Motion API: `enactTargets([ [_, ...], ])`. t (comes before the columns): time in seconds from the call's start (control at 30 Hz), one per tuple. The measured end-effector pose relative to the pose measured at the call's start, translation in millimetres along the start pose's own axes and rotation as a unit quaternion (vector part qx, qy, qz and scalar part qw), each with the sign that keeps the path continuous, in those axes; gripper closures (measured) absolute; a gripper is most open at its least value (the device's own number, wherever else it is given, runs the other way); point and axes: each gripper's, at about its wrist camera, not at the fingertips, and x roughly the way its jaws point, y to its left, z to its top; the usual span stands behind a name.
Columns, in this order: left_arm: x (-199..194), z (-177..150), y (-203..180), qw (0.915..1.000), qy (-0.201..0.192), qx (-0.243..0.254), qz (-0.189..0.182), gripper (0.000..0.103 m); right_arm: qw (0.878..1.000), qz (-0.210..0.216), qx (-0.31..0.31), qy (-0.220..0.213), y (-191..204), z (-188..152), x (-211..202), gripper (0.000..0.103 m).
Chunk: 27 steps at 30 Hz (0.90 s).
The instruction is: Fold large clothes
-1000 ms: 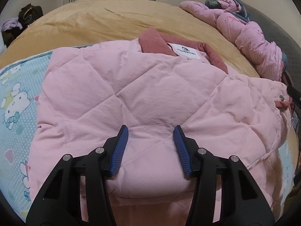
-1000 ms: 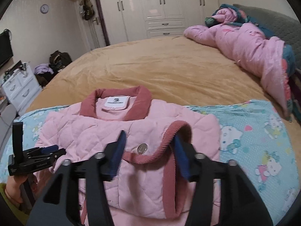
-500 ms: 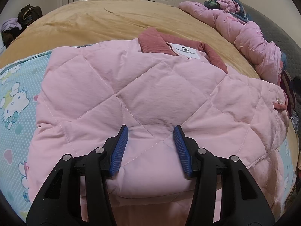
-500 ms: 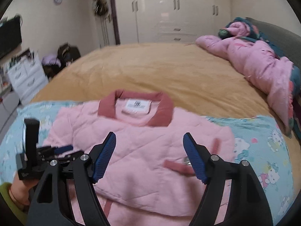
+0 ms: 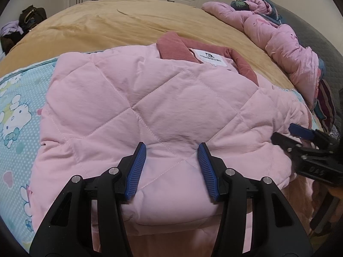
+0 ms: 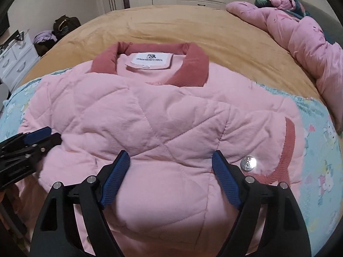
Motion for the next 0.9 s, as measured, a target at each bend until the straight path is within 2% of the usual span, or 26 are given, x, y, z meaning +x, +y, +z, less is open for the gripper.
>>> enactTargets([
  [0.3,0,1,1,1.0000,-0.001,0.001,-0.001,0.061,1.000,0.011,0.001,0.000,-4,2,-2,0.021],
  [0.43,-3,2,1,1.0000,-0.003,0.000,-0.004,0.061,0.999,0.028,0.020,-0.016,-10,0,-24,0.007],
  [0.6,-9,1,-1,1.0000,-0.005,-0.001,-0.006,0.059,0.998,0.027,0.027,-0.045,-16,-6,-49,0.006],
  [0.7,-15,1,-1,0.9999,-0.007,-0.004,-0.010,0.050,0.998,0.025,0.027,-0.055,-17,-8,-60,0.005],
  [0.77,-19,1,-3,0.9999,-0.008,-0.005,-0.009,0.037,0.998,0.021,0.027,-0.059,-19,-8,-67,0.004],
  [0.9,-29,0,-6,0.9999,-0.012,-0.004,-0.007,0.028,0.997,0.019,0.034,-0.065,-22,-9,-78,0.004],
])
